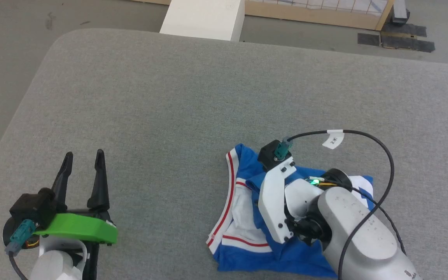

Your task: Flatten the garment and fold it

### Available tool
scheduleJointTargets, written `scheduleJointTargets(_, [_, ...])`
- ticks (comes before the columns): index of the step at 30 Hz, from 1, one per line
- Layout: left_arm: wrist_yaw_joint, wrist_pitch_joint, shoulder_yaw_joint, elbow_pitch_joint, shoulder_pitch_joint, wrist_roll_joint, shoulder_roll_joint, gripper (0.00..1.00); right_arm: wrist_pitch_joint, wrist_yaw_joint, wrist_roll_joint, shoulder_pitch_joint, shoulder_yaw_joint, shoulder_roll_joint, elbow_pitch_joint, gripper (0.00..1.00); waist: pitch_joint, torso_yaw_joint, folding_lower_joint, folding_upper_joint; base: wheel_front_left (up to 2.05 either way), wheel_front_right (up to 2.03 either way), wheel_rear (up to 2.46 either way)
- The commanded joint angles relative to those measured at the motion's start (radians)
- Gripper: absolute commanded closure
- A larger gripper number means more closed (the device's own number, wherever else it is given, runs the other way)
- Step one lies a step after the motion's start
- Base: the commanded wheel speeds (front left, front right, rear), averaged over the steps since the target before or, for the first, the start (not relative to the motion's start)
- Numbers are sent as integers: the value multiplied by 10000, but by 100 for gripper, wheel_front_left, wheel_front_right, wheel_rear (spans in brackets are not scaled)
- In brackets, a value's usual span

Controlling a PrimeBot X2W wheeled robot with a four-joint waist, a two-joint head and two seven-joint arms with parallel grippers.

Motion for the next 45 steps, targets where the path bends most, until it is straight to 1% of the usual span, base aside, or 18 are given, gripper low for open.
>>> scheduleJointTargets(1, [-85, -45, 15, 59, -174, 37, -46, 0, -306, -13, 87, -247, 147, 25, 293, 9, 41, 36, -1, 0, 0, 0, 0])
scheduleJointTargets(2, [-92, -45, 17, 79, -185, 39, -54, 0, -473, -13, 215, -313, 317, 27, 405, 0, 31, 33, -1, 0, 0, 0, 0])
scheduleJointTargets(5, [-112, -45, 28, 155, -198, 62, -62, 0, -949, -13, 1080, -511, 934, 31, 482, 0, -47, -22, -1, 0, 0, 0, 0])
scheduleJointTargets(10, [-137, -45, 59, 204, -163, 134, -8, 0, -1710, -13, 2692, -937, 2008, 33, 7, 0, -321, -254, -1, 0, 0, 0, 0])
scheduleJointTargets(12, [-139, -45, 91, 170, -107, 188, 24, 0, -2083, -13, 3125, -1091, 2156, 34, -193, 0, -423, -390, -1, 0, 0, 0, 0])
scheduleJointTargets(14, [-132, -45, 128, 124, -34, 242, 36, 0, -2510, -13, 3320, -1201, 2024, 34, -317, 0, -565, -546, -1, 0, 0, 0, 0])
scheduleJointTargets(16, [-111, -45, 181, 51, 61, 289, 45, 0, -2929, -13, 3139, -1272, 1624, 34, -394, 0, -657, -732, -1, 0, 0, 0, 0])
scheduleJointTargets(18, [-90, -45, 241, -25, 155, 313, 35, 0, -3280, -13, 2615, -1252, 935, 2, -483, 0, -752, -928, -1, 0, 0, 0, 0])
scheduleJointTargets(22, [-51, -45, 329, -183, 343, 358, 3, 0, -3527, -13, 1094, -680, -827, -550, -945, 0, -870, -1254, -1, 0, 0, 0, 0])
scheduleJointTargets(25, [-35, -45, 391, -327, 464, 393, -4, 0, -3089, -13, 84, 288, -2139, -835, -1597, 0, -854, -1434, -1, 0, 0, 0, 0])
scheduleJointTargets(29, [-48, -45, 383, -405, 521, 411, -4, 0, -2275, -13, -943, 1765, -3356, -950, -2384, 0, -763, -1531, -1, 0, 0, 0, 0])
scheduleJointTargets(32, [-58, -45, 360, -413, 472, 410, -8, 0, -1732, -13, -1624, 2629, -3861, -904, -2669, 0, -672, -1556, -1, 0, 0, 0, 0])
scheduleJointTargets(35, [-70, -45, 331, -389, 403, 397, -23, 0, -1352, -13, -2062, 3215, -4064, -712, -2715, 0, -596, -1535, -1, 0, 0, 0, 0])
scheduleJointTargets(42, [-96, -45, 316, -337, 327, 382, -31, 0, -1021, -13, -2316, 3685, -3958, -369, -2137, 0, -504, -1453, -1, 0, 0, 0, 0])
scheduleJointTargets(44, [-106, -45, 320, -303, 302, 388, -38, 0, -1046, -13, -2271, 3585, -3831, -297, -1678, 0, -493, -1417, -1, 0, 0, 0, 0])
scheduleJointTargets(45, [-108, -45, 322, -299, 297, 392, -36, 0, -1053, -13, -2247, 3524, -3773, -308, -1584, 70, -482, -1415, -1, 0, 0, 0, 0])
